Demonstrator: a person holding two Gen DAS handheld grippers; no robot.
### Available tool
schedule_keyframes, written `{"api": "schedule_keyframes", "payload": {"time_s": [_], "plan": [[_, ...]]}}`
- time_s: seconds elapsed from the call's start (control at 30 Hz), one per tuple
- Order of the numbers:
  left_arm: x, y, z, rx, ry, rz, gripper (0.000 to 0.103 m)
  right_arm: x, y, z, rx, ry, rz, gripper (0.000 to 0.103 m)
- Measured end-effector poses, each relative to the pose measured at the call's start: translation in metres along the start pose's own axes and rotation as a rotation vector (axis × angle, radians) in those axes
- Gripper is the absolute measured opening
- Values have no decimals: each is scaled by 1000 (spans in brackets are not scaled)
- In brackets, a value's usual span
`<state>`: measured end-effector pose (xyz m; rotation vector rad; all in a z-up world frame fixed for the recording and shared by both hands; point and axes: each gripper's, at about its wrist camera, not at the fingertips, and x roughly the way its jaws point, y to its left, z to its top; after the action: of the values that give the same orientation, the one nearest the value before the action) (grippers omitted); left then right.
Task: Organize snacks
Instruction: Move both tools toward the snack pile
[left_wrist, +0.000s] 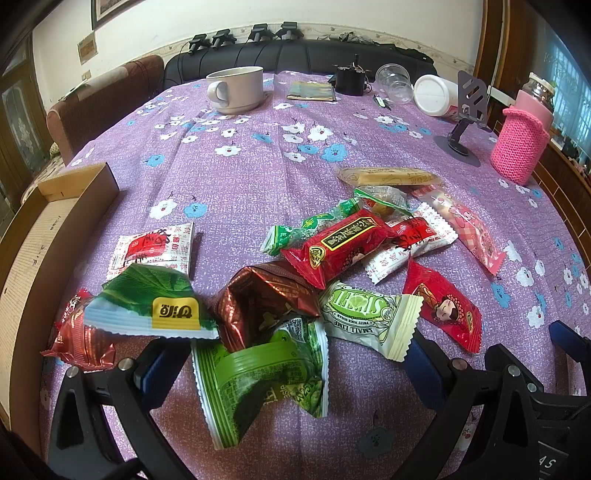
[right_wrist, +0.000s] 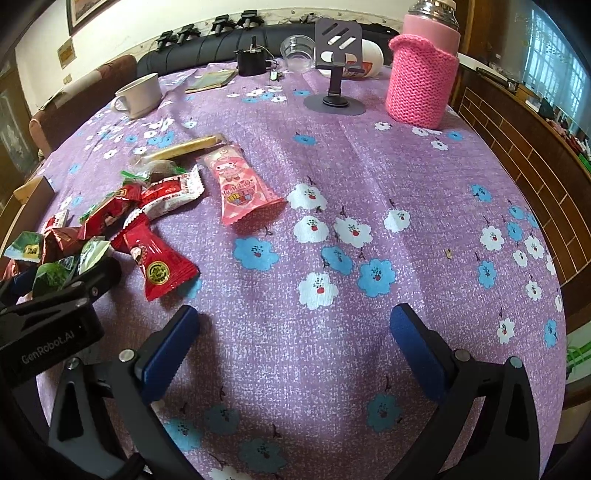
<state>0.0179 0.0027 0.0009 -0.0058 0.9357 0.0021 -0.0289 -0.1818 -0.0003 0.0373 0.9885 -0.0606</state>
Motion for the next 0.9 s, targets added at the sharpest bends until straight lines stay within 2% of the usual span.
{"api": "schedule_keyframes", "payload": {"time_s": [0.2,0.3,0.5,0.57,0.63,0.67,0.7,0.77,0.9], "plan": [[3,-12,-2,-38,4,29,102,3,3,3,15,11,-9,103],[-8,-6,-13,-42,42,26,102,3,3,3,15,9,-7,103],[-22,14,-21,19,65,-17,102,3,2,2,18,4,-4,103],[-24,16,-22,43,99,-34,102,3,2,3,18,5,-4,103],[-30,17,-25,67,112,-81,94,3,2,2,15,4,-13,103],[-39,20,-27,65,97,-110,78,3,2,3,15,5,-13,103],[-48,23,-28,64,76,-140,71,2,2,2,15,4,-13,103],[-77,30,-34,77,-6,-184,71,2,2,2,15,5,-13,103],[-151,56,-48,136,-265,-209,74,2,2,3,16,4,-17,103]]}}
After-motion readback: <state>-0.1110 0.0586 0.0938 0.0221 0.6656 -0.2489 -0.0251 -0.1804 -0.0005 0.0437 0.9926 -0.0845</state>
